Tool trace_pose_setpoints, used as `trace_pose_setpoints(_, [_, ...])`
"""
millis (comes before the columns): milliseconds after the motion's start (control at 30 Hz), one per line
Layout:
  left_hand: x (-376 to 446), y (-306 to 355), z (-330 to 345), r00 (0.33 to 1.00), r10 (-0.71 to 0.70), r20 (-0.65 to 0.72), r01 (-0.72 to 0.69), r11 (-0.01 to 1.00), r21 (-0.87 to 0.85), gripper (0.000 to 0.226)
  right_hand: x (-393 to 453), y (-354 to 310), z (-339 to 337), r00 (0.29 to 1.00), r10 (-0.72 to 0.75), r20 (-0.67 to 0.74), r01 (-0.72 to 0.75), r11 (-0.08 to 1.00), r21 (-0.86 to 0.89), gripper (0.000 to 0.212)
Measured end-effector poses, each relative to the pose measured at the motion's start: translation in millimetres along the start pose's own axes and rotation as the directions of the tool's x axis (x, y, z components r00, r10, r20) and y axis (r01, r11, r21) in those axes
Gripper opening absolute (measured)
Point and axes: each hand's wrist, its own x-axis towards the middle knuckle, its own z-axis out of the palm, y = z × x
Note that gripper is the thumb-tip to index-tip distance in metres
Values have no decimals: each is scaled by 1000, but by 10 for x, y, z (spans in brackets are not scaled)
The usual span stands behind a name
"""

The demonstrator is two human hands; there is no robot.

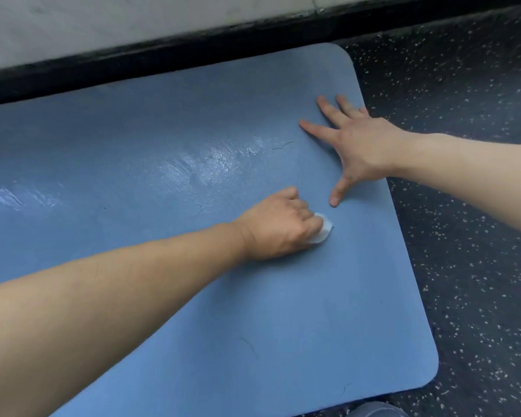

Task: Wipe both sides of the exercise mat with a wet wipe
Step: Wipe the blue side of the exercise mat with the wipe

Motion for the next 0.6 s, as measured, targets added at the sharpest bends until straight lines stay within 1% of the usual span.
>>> trace_pose_setpoints(33, [50,-125,-54,998,54,23,-55,997,49,12,-2,-1,4,1000,2,1,-2,1000,3,168])
trace_pose_setpoints(67, [111,-338,-125,1000,-19,-14,21,993,116,12,-3,4,9,1000,3,1,-3,1000,7,167])
trace_pose_setpoints(100, [163,-574,-223,976,-196,-92,209,964,164,14,-3,9,11,1000,2,0,-2,1000,12,167])
trace_pose_setpoints(133, [190,-824,-336,892,-417,-174,445,877,180,16,-3,20,11,1000,3,-3,-3,1000,16,166])
trace_pose_setpoints(167, [188,-1016,-449,747,-625,-227,661,734,152,19,-3,29,14,1000,5,-4,-5,1000,19,166])
trace_pose_setpoints(200, [176,-1105,-472,632,-732,-254,770,630,103,21,-2,30,17,1000,7,-2,-7,1000,20,165])
trace_pose_setpoints(233, [184,-1084,-431,625,-734,-267,767,641,34,22,6,27,25,1000,6,6,-6,1000,17,165])
trace_pose_setpoints(267, [229,-979,-392,700,-677,-229,691,723,-25,23,13,20,21,1000,-1,17,1,1000,14,165])
trace_pose_setpoints(300, [268,-793,-327,828,-539,-153,539,841,-48,25,19,19,-4,1000,-8,22,7,1000,28,163])
trace_pose_setpoints(333, [253,-603,-245,931,-357,-73,354,934,-52,25,34,37,-52,1000,-10,13,9,998,62,158])
trace_pose_setpoints(367, [221,-536,-197,978,-206,-19,206,978,-33,25,52,70,-128,1000,-3,-18,4,994,106,153])
trace_pose_setpoints(400, [203,-607,-237,987,-159,20,159,987,-4,26,80,106,-207,998,18,-66,-8,989,150,150])
trace_pose_setpoints(433, [205,-776,-283,976,-216,-18,217,976,22,27,126,152,-274,993,48,-108,-28,983,182,150])
trace_pose_setpoints(467, [219,-987,-340,929,-353,-109,358,933,32,27,173,195,-323,990,77,-117,-53,979,196,155])
trace_pose_setpoints(500, [204,-1216,-376,833,-519,-192,534,845,28,26,218,230,-341,991,99,-89,-80,977,198,160])
trace_pose_setpoints(533, [169,-1395,-422,701,-671,-240,694,720,11,25,257,249,-327,993,113,-42,-103,976,190,164])
trace_pose_setpoints(567, [153,-1527,-437,590,-762,-266,791,612,2,24,286,260,-278,993,118,1,-116,977,181,167])
trace_pose_setpoints(600, [179,-1595,-437,530,-800,-280,834,553,-2,25,302,261,-230,993,118,26,-121,977,175,169])
